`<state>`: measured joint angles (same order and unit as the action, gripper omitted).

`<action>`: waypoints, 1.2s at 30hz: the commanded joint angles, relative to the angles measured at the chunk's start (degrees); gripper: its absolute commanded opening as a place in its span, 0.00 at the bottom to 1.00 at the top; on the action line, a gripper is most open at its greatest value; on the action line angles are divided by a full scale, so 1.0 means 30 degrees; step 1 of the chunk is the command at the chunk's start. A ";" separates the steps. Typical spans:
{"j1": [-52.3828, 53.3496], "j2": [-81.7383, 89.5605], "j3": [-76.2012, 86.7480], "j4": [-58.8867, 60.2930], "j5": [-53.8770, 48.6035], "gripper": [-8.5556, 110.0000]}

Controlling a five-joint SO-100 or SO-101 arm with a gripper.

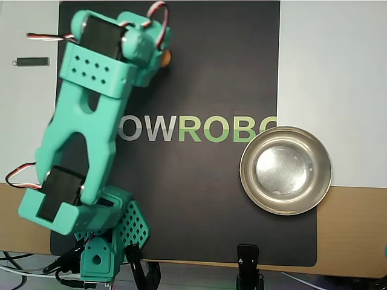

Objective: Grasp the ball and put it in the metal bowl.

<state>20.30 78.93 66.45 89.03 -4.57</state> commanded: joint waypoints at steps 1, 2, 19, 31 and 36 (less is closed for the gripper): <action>0.0498 0.0967 -0.0117 -0.0176 0.0000 0.26; 0.0732 0.0967 -0.0117 -0.0176 0.0000 0.26; 0.4980 0.0996 -0.0381 -0.0205 0.0000 0.26; 0.8408 0.0762 -0.0381 -0.0234 0.0000 0.26; 0.9873 0.0674 -0.0352 -0.0234 0.0000 0.26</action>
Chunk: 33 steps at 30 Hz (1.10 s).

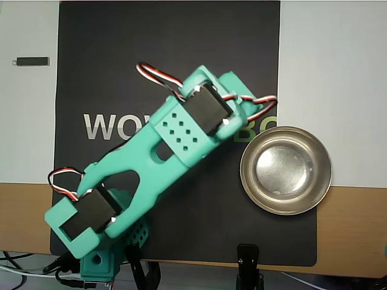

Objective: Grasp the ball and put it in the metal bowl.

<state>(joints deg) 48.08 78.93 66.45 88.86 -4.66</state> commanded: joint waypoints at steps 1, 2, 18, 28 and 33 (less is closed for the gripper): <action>0.0937 0.0674 -0.0352 -0.0176 0.0029 0.26; 0.1230 0.0674 -0.0352 -0.0176 0.0029 0.26; 0.4189 -0.0938 -0.0381 -0.1963 0.0000 0.26; 0.6182 -0.1025 -0.0293 -0.1875 0.0000 0.26; 0.6621 -0.1875 -0.0410 -0.1934 0.0029 0.26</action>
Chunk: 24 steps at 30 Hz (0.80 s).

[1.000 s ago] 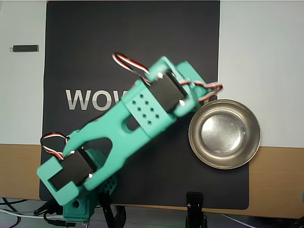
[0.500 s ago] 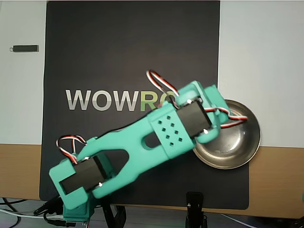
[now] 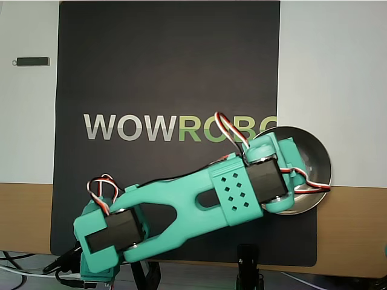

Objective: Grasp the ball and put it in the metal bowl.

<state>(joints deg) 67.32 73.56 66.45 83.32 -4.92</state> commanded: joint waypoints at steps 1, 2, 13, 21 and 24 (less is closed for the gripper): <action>0.0234 -0.0264 -0.0439 -0.0088 0.0117 0.26; 0.0234 -0.0410 -0.0586 -0.0088 0.0117 0.26; 0.0176 -0.1787 -0.2080 -0.0059 0.0117 0.26; 0.0059 -0.2285 -0.2080 -0.0059 0.0088 0.26; 0.0059 -0.2314 -0.2080 -0.0117 0.0088 0.26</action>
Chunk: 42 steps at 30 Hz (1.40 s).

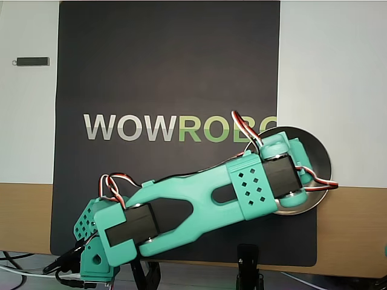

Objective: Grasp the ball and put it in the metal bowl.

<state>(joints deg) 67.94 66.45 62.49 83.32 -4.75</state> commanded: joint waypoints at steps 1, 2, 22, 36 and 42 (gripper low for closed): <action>-0.0146 0.0000 -0.0762 -0.0293 0.0029 0.26; -0.0146 -0.0088 -0.0762 -0.0527 0.0029 0.26; 0.0029 -0.0146 -0.0732 -0.0527 0.0029 0.40; 0.0029 -0.0205 -0.0732 -0.0557 0.0029 0.40; 0.0029 -0.0205 -0.0732 -0.0557 0.0029 0.40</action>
<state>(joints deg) 67.94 65.57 62.49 81.56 -4.75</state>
